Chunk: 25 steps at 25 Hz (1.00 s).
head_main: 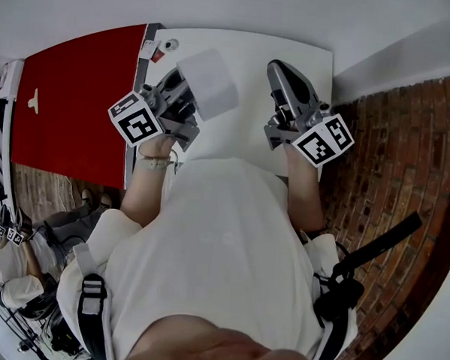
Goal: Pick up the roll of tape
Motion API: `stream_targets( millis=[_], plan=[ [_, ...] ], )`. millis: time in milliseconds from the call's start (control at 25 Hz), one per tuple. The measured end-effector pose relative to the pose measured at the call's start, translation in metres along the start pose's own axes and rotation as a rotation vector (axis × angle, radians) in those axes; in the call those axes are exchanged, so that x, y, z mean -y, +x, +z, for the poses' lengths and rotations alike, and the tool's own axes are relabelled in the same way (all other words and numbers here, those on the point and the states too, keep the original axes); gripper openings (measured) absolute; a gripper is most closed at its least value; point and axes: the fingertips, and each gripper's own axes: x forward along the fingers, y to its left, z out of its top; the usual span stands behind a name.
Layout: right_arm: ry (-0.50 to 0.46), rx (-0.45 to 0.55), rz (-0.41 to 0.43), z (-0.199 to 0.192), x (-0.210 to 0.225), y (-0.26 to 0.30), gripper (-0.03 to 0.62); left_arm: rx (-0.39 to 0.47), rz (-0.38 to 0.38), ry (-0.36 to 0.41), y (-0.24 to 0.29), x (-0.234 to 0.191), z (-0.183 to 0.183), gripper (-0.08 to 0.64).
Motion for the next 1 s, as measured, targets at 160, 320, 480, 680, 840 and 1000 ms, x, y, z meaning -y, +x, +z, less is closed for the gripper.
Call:
stream_targets(
  millis=[160,320,480,680,840,1000],
  plan=[
    [0.015,0.01,-0.011,0.001,0.002,-0.001,0.023,-0.012,0.016,0.003,-0.002,-0.003,-0.003,0.112],
    [-0.006,-0.004,-0.022,-0.001,0.003,-0.001,0.023,-0.021,0.032,0.005,-0.002,-0.007,-0.007,0.112],
    [-0.082,-0.047,-0.067,-0.008,0.004,-0.001,0.022,-0.021,0.033,-0.005,-0.002,-0.007,-0.009,0.112],
    [-0.063,-0.058,-0.062,-0.011,0.004,0.0,0.021,-0.021,0.038,-0.009,-0.003,-0.009,-0.01,0.112],
    [-0.048,-0.064,-0.063,-0.013,0.006,0.0,0.021,-0.03,0.048,-0.013,-0.003,-0.012,-0.012,0.112],
    [-0.022,-0.063,-0.063,-0.016,0.009,-0.002,0.022,-0.047,0.064,0.0,-0.002,-0.012,-0.017,0.112]
  ],
)
